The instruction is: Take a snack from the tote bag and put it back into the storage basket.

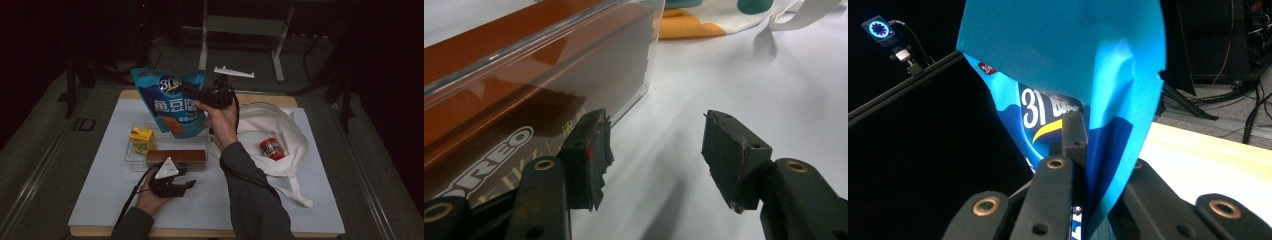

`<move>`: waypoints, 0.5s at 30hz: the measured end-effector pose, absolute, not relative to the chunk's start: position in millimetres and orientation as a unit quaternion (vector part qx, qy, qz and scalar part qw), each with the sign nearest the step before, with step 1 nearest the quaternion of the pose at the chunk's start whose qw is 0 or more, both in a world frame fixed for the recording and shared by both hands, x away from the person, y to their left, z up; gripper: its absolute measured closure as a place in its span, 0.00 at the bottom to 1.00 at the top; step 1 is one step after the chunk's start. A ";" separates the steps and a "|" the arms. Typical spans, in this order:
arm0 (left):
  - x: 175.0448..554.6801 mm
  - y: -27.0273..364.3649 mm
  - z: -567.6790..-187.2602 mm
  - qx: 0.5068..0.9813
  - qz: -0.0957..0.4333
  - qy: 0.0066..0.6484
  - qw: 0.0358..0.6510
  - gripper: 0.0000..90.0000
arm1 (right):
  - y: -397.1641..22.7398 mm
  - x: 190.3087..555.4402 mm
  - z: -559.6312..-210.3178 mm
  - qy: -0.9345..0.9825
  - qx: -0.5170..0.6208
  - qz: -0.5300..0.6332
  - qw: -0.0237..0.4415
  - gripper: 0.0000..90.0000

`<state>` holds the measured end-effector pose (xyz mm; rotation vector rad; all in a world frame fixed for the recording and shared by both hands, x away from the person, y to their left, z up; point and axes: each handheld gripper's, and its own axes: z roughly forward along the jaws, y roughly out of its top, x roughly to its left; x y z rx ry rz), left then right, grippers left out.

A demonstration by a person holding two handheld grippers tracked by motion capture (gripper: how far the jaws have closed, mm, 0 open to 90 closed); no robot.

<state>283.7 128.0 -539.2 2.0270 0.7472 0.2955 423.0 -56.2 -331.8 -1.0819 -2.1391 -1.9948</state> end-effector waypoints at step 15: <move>283.5 127.9 -539.3 0.824 0.121 0.302 0.464 0.49 | -49.1 429.2 -345.4 -0.689 -0.363 -0.627 0.006 1.00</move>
